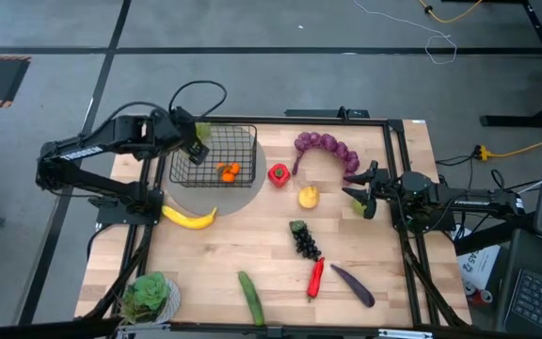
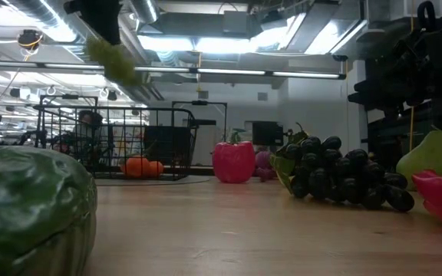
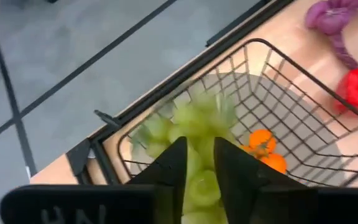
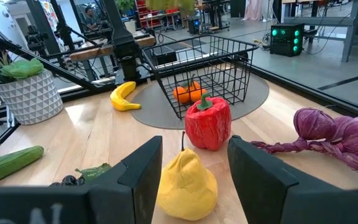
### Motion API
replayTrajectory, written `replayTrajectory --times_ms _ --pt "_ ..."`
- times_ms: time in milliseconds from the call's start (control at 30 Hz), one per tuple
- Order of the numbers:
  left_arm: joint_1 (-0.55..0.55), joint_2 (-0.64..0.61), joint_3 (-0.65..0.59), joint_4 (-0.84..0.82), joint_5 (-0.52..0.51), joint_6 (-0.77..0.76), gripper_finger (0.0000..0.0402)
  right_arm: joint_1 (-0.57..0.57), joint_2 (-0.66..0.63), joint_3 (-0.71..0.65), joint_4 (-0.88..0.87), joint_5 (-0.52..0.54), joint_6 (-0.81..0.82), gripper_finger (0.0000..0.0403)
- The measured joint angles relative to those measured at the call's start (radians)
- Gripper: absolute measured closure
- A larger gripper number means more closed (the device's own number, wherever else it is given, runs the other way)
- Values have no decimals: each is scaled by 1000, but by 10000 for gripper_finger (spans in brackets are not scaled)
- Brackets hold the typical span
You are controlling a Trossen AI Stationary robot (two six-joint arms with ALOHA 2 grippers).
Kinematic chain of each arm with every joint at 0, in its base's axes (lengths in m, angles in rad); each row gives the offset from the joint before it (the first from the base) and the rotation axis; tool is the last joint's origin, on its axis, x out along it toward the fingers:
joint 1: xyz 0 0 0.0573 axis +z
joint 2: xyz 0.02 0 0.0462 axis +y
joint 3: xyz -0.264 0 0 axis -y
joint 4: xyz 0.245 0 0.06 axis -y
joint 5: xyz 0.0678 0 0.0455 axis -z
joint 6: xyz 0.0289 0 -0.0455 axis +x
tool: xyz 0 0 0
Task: Build produce basket
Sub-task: Put the green grapes into the wire basket, then put the green pear into the wire basket
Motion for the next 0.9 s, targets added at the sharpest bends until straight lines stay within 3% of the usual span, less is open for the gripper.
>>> replayTrajectory --times_ms 200,900 --pt "-27 0 0 0 3 24 291 0 0 0 0 0 -1 219" --pt "-45 73 -1 1 4 -5 289 0 0 0 0 0 0 219"
